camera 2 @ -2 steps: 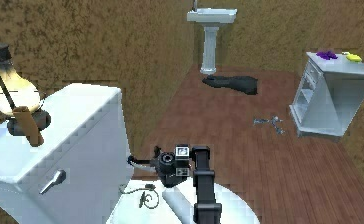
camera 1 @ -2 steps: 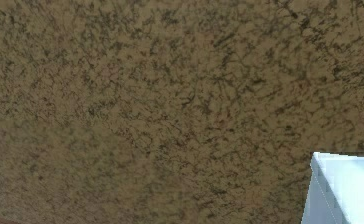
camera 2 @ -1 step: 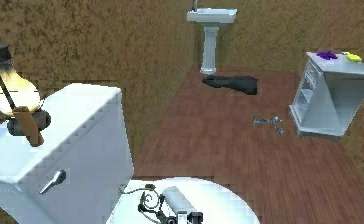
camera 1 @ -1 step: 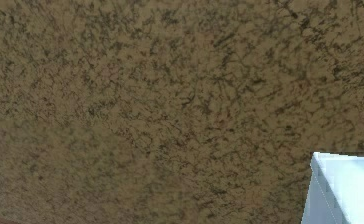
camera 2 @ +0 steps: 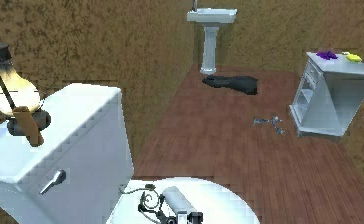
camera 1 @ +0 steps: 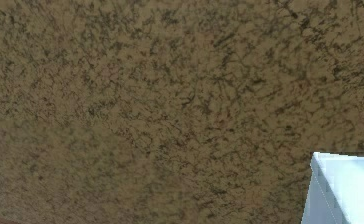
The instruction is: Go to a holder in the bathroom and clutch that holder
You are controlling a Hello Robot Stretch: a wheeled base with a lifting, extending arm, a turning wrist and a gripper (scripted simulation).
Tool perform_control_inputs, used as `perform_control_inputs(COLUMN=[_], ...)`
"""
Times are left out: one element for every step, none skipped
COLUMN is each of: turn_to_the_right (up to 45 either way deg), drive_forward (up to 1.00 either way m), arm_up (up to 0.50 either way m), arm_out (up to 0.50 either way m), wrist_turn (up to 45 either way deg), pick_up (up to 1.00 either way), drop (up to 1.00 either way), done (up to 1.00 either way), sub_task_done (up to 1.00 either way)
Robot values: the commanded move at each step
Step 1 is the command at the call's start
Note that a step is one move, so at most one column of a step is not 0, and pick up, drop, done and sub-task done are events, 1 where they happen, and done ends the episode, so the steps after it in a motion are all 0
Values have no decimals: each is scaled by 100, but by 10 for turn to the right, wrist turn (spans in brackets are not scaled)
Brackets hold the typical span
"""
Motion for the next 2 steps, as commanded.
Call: perform_control_inputs(turn_to_the_right=[0, 0], drive_forward=[0, 0], arm_up=[10, 0], arm_out=[0, 0], wrist_turn=[0, 0], pick_up=[0, 0], drop=[0, 0], done=[0, 100], sub_task_done=[0, 0])
